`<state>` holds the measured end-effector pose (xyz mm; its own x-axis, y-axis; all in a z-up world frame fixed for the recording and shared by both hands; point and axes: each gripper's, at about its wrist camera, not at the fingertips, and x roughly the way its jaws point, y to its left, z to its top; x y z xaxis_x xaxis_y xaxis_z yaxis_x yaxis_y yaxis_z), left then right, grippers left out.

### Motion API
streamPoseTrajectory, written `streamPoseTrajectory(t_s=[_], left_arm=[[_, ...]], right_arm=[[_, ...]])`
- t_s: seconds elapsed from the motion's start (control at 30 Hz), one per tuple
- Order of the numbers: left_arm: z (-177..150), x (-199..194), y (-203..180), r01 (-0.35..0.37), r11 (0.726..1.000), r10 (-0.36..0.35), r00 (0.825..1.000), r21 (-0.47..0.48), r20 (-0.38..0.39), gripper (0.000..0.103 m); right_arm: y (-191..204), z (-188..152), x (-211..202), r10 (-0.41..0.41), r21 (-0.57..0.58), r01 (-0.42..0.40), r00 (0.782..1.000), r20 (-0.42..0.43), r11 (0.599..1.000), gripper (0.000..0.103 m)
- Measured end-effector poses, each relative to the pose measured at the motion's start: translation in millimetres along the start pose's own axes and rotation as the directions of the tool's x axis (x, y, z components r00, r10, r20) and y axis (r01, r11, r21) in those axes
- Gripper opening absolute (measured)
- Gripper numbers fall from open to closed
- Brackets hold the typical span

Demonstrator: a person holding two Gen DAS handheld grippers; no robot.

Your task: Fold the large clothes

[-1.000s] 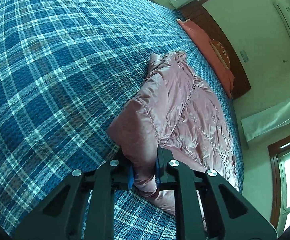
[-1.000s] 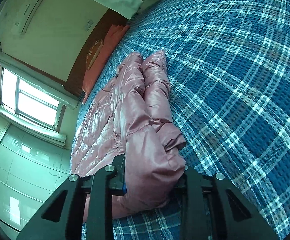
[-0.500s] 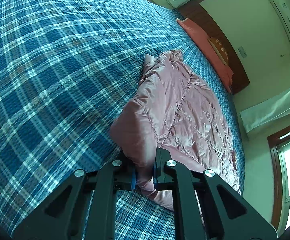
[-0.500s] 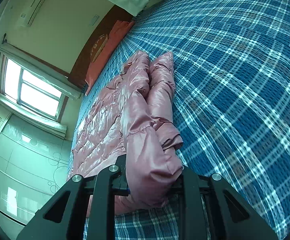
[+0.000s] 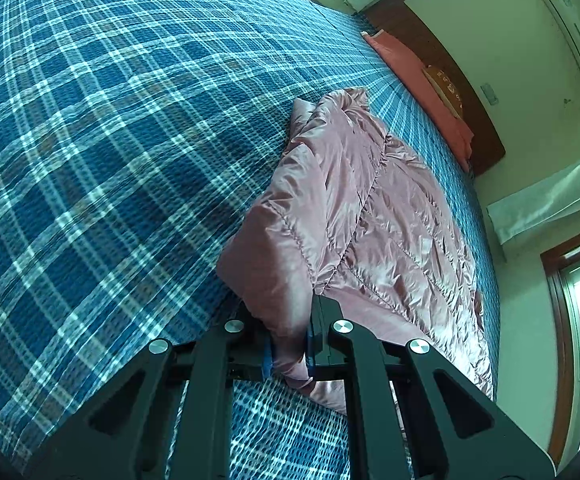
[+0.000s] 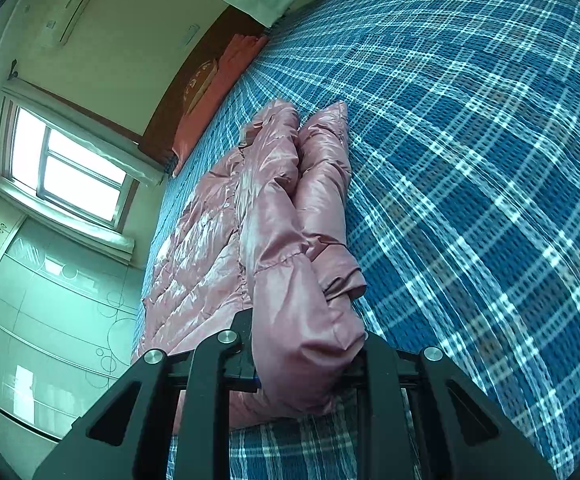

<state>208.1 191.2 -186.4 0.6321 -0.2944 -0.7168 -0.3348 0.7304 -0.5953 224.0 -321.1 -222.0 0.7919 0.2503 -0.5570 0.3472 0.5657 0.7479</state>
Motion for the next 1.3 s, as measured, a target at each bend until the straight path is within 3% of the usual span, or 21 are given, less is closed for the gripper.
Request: streamPoseTrajectory(t_s=[0.47, 0.93, 1.07, 1.2, 1.3], left_arm=[[-15, -23, 19, 0.012, 1.000, -0.012, 1.000, 0.000, -0.008, 0.011], [-19, -21, 22, 0.022, 1.000, -0.022, 1.000, 0.008, -0.017, 0.012], [-21, -23, 23, 0.012, 1.000, -0.012, 1.000, 0.029, -0.018, 0.018], [-19, -25, 28, 0.008, 1.000, -0.008, 1.000, 0.015, -0.025, 0.030], [-19, -31, 32, 0.004, 1.000, -0.003, 1.000, 0.019, -0.022, 0.032]], right_arm=[[-13, -15, -13, 0.006, 0.009, -0.006, 1.000, -0.008, 1.000, 0.020], [-20, -22, -10, 0.003, 0.019, -0.003, 1.000, -0.018, 1.000, 0.021], [-28, -23, -10, 0.009, 0.039, -0.008, 1.000, -0.027, 0.999, 0.027], [-37, -23, -16, -0.001, 0.046, 0.003, 1.000, -0.031, 0.999, 0.040], [-42, -24, -25, -0.006, 0.043, 0.007, 0.999, -0.035, 0.999, 0.043]])
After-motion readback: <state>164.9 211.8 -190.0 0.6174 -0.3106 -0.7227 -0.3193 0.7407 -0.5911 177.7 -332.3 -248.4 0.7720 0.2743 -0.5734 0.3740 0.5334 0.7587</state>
